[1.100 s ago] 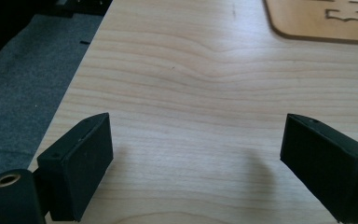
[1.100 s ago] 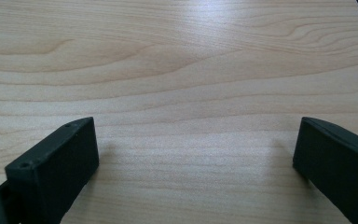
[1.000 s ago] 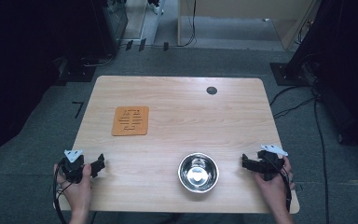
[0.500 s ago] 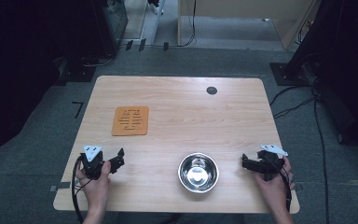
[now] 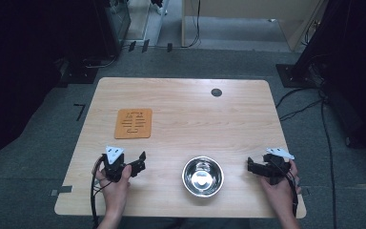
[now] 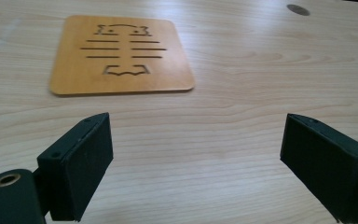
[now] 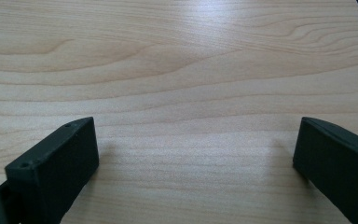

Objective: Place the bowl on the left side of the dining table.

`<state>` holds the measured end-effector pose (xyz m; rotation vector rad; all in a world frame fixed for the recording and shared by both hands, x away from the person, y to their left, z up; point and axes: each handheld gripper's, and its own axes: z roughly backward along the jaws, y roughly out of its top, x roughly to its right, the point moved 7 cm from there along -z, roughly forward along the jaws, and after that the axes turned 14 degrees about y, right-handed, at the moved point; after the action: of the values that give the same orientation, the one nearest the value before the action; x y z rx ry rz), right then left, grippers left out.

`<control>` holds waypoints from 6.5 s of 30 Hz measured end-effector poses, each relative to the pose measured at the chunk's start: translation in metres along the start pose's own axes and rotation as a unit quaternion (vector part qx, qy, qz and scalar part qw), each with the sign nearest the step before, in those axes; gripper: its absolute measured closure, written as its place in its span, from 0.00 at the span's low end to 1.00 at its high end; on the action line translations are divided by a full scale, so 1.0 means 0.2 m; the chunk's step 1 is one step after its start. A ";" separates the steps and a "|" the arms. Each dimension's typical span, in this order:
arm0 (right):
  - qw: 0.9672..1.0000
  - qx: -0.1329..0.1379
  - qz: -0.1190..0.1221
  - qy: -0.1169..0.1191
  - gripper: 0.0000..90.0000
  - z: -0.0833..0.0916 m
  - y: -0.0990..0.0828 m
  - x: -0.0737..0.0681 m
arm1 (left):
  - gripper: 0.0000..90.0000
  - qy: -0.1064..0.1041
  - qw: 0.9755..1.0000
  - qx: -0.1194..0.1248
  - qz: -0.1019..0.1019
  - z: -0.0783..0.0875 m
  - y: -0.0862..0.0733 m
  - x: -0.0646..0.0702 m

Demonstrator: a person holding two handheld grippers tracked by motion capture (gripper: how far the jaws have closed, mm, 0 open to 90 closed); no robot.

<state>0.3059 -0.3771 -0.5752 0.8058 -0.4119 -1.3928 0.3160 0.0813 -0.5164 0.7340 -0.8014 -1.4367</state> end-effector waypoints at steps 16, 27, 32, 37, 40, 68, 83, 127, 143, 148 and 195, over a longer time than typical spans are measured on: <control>1.000 0.000 0.000 0.000 0.00 0.00 0.00 0.00 | 0.10 -0.052 0.998 -0.010 -0.025 0.00 -0.03 0.28; 1.000 0.000 0.000 0.000 0.00 0.00 0.00 0.00 | 0.10 -0.084 0.996 -0.016 -0.039 0.00 -0.04 0.44; 1.000 0.000 0.000 0.000 0.00 0.00 0.00 0.00 | 0.10 -0.095 0.994 -0.021 -0.047 0.00 -0.06 0.51; 1.000 0.000 0.000 0.000 0.00 0.00 0.00 0.00 | 0.10 -0.104 0.993 -0.028 -0.055 0.00 -0.08 0.56; 1.000 0.000 0.000 0.000 0.00 0.00 0.00 0.00 | 0.10 -0.111 0.991 -0.032 -0.065 0.00 -0.09 0.59; 1.000 0.000 0.000 0.000 0.00 0.00 0.00 0.00 | 0.86 -0.178 0.970 -0.119 -0.119 -0.02 -0.22 0.80; 1.000 0.000 0.000 0.000 0.00 0.00 0.00 0.00 | 0.94 -0.231 0.964 -0.116 -0.065 -0.01 -0.12 0.74; 1.000 0.000 0.000 0.000 0.00 0.00 0.00 0.00 | 0.94 -0.186 0.979 -0.066 0.049 -0.18 0.18 0.32; 1.000 0.000 0.000 0.000 0.00 0.00 0.00 0.00 | 0.94 -0.128 0.986 -0.044 0.092 -0.27 0.26 0.11; 1.000 0.000 0.000 0.000 0.00 0.00 0.00 0.00 | 0.94 -0.116 0.987 -0.040 0.103 -0.30 0.29 0.06; 1.000 0.000 0.000 0.000 0.00 0.00 0.00 0.00 | 0.94 0.030 0.964 -0.017 0.265 -0.62 0.31 -0.40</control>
<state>0.3060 -0.3772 -0.5752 0.8065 -0.4124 -1.3920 0.4552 0.1565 -0.5358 0.4833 -0.8467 -0.9387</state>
